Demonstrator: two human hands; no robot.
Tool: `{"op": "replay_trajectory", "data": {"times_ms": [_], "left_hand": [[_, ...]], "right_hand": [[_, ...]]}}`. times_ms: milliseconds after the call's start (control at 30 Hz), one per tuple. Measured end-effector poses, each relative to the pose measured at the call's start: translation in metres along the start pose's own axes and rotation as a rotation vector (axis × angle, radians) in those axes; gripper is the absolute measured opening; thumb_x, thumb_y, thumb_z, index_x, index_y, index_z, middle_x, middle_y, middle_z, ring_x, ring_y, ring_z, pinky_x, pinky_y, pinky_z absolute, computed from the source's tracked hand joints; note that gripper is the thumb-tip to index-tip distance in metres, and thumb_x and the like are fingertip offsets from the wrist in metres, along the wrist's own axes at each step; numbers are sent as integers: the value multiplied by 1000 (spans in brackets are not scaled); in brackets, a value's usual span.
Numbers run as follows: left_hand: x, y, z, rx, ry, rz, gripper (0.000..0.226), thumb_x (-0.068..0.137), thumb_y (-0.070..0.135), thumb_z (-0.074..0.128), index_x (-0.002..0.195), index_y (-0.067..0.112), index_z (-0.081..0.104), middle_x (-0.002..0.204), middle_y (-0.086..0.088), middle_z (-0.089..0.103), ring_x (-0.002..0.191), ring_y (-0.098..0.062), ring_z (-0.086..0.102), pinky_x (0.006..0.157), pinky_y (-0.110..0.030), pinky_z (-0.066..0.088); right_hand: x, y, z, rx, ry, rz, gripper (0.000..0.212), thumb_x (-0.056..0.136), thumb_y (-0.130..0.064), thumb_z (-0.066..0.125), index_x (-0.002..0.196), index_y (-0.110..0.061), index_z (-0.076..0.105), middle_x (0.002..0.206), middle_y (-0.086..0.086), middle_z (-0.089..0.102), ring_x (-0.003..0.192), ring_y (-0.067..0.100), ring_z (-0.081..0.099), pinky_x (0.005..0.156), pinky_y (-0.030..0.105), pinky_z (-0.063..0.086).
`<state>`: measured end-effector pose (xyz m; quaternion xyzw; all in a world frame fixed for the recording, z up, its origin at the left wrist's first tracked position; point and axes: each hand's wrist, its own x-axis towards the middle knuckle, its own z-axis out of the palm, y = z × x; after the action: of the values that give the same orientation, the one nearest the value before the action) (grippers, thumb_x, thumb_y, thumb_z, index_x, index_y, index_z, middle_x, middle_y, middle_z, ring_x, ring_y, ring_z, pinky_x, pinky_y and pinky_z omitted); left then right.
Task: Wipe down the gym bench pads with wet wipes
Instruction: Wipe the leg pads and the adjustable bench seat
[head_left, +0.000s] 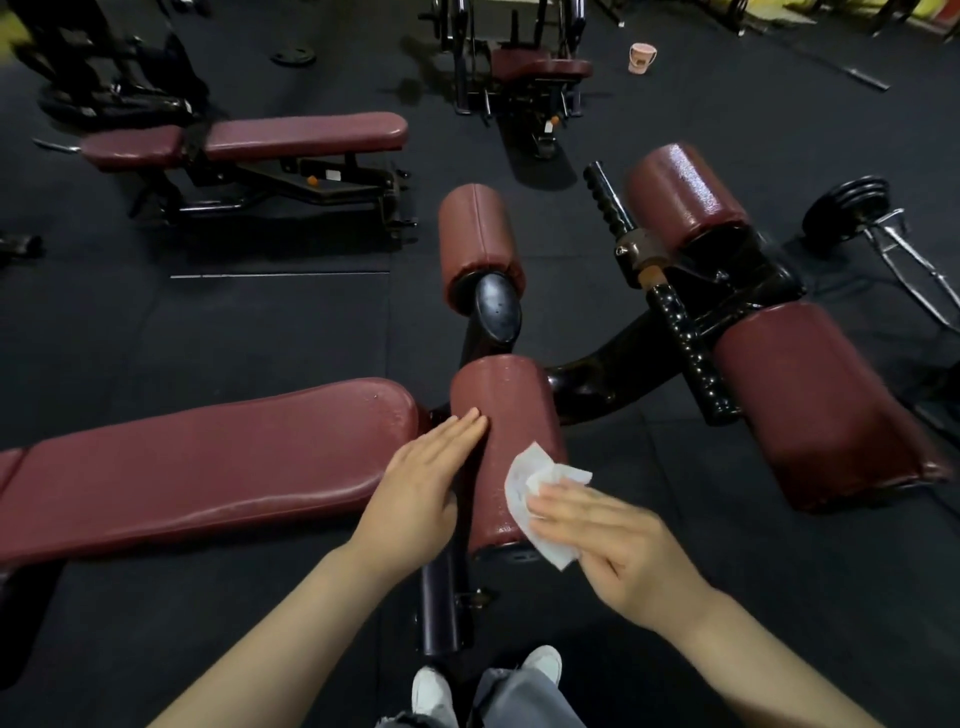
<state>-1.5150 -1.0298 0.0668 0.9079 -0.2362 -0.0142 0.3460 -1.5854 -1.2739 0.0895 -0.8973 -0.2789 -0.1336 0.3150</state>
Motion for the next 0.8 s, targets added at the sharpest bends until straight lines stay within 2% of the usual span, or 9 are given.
{"op": "replay_trajectory", "data": {"times_ms": [133, 233, 333, 400, 467, 533, 600, 700, 800], "left_hand": [[-4, 0, 5, -1, -14, 7, 101, 71, -14, 48, 155, 34, 17, 160, 22, 11, 145, 6, 13, 118, -22, 15], [-4, -2, 5, 4, -12, 22, 99, 73, -15, 47, 156, 31, 20, 161, 18, 15, 146, 2, 17, 119, -25, 17], [-6, -2, 5, -4, -12, -5, 97, 75, -15, 48, 156, 30, 21, 161, 17, 16, 144, 6, 16, 118, -21, 15], [-9, -5, 8, -28, -12, -26, 98, 74, -17, 47, 155, 31, 19, 161, 18, 16, 144, 9, 14, 118, -20, 16], [-13, -9, 10, -61, -15, -62, 99, 74, -17, 47, 155, 32, 17, 161, 18, 15, 144, 11, 13, 119, -20, 17], [-16, -13, 12, -90, -14, -88, 98, 75, -17, 48, 156, 30, 18, 161, 18, 16, 145, 10, 14, 119, -21, 18], [-16, -15, 14, -116, -18, -80, 98, 74, -17, 50, 156, 27, 19, 162, 14, 18, 147, 4, 17, 119, -24, 19], [-15, -18, 15, -133, -22, -64, 101, 70, -21, 49, 155, 26, 19, 162, 9, 20, 148, 0, 18, 121, -25, 19], [-15, -19, 14, -127, -23, -81, 104, 68, -19, 46, 155, 30, 18, 162, 13, 20, 148, 2, 18, 121, -26, 19]], "right_hand": [[55, 32, 0, -165, 53, 7, 39, 86, -1, 43, 107, -5, 75, 115, 6, 71, 109, 17, 65, 101, 32, 48], [111, 65, 7, -258, 76, 115, 41, 81, -9, 42, 105, -8, 76, 106, 7, 74, 95, 24, 70, 92, 34, 51], [136, 71, 13, -259, 57, 198, 41, 81, -9, 42, 104, -10, 76, 106, 5, 74, 94, 28, 69, 85, 36, 55], [131, 60, 14, -224, 63, 223, 41, 79, -3, 45, 107, -10, 75, 110, 5, 73, 100, 27, 68, 94, 31, 49], [110, 43, 17, -213, 82, 153, 41, 74, 5, 52, 105, -7, 76, 109, 7, 73, 101, 25, 67, 98, 26, 44], [83, 20, 18, -188, 95, 49, 31, 80, 2, 57, 101, -8, 77, 107, 4, 74, 103, 20, 67, 98, 29, 47], [57, 1, 20, -136, 90, -31, 29, 87, -3, 53, 97, -11, 79, 106, 0, 74, 107, 14, 65, 101, 26, 46], [33, -13, 16, -39, 1, -42, 37, 82, -1, 48, 96, -15, 79, 110, -3, 73, 109, 9, 65, 103, 24, 44], [25, -23, 7, 15, -147, -60, 39, 76, 0, 49, 97, -17, 78, 108, -6, 73, 109, 6, 64, 100, 28, 48]]}}
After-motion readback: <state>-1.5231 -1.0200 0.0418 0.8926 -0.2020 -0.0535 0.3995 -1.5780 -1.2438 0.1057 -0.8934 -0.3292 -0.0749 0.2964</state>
